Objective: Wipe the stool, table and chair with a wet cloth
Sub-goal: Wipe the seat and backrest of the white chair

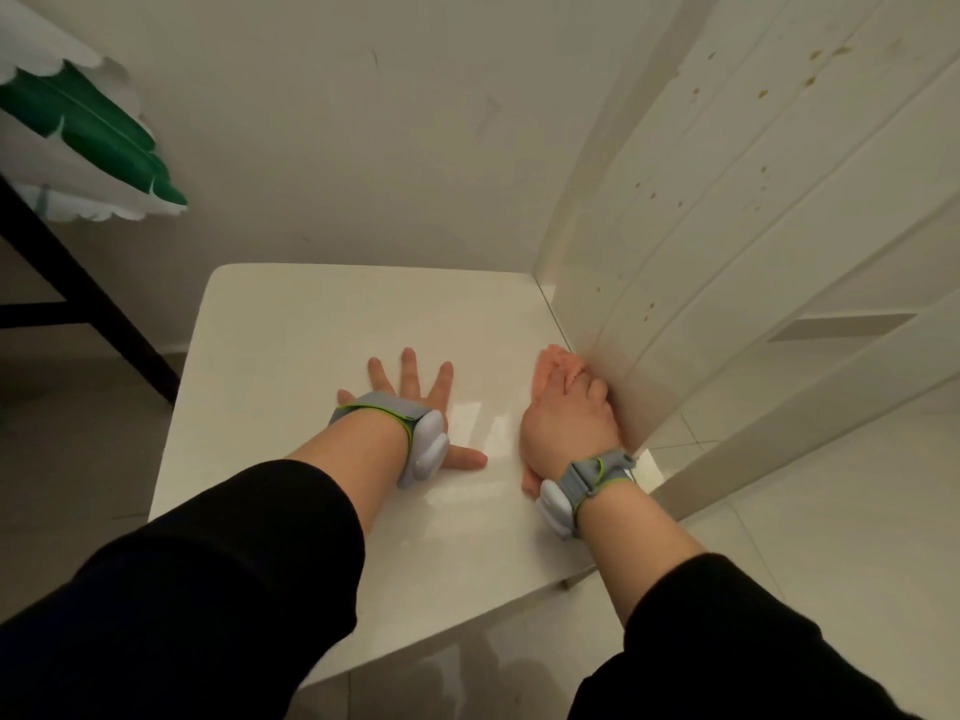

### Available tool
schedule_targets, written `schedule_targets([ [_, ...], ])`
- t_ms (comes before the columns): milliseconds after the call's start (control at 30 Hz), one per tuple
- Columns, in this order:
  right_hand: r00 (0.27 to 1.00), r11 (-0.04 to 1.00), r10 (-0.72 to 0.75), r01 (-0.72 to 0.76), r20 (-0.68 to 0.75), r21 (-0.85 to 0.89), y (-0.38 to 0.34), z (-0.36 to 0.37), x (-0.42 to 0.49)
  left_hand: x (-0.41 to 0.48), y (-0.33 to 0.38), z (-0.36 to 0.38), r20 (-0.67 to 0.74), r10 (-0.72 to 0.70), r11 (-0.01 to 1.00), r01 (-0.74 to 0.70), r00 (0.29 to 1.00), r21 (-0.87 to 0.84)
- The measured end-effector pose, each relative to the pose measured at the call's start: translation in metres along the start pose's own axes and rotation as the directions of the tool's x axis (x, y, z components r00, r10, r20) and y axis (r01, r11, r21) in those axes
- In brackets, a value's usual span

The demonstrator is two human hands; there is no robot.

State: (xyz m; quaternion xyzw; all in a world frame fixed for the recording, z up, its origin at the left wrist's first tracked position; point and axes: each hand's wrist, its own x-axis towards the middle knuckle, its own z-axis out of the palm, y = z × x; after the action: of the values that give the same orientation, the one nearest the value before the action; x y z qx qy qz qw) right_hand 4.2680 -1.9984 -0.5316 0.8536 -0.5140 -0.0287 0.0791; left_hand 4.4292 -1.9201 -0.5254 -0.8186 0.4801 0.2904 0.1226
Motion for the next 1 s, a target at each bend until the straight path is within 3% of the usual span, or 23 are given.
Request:
schedule_targets([
  [267,0.998,0.996,0.034,-0.039,0.059,0.081,-0.024,-0.005,0.079,0.001,-0.001,0.002,0.014,0.023,1.0,-0.023,1.0,-0.005],
  [533,0.984,0.984,-0.021,-0.011,0.177,0.177,-0.031,-0.009,0.139,0.009,-0.003,0.011,-0.025,0.023,0.999,-0.024,0.999,-0.021],
  [633,0.982,0.985,-0.064,0.034,0.177,0.171,-0.029,-0.009,0.129,0.011,-0.002,0.01,-0.021,0.007,1.0,-0.008,1.0,-0.024],
  [800,0.991,0.981,-0.124,0.116,0.044,0.152,-0.008,-0.004,0.078,0.007,0.002,0.005,-0.014,-0.002,1.0,0.002,1.0,-0.013],
  [933,0.961,0.956,-0.276,0.273,0.015,0.105,0.011,0.003,0.038,0.003,-0.001,0.003,-0.029,0.002,1.0,-0.002,1.0,-0.002],
  [1000,0.974,0.959,-0.223,0.211,0.044,0.191,0.019,0.004,0.02,0.0,-0.001,0.002,-0.029,0.0,1.0,0.0,1.0,-0.004],
])
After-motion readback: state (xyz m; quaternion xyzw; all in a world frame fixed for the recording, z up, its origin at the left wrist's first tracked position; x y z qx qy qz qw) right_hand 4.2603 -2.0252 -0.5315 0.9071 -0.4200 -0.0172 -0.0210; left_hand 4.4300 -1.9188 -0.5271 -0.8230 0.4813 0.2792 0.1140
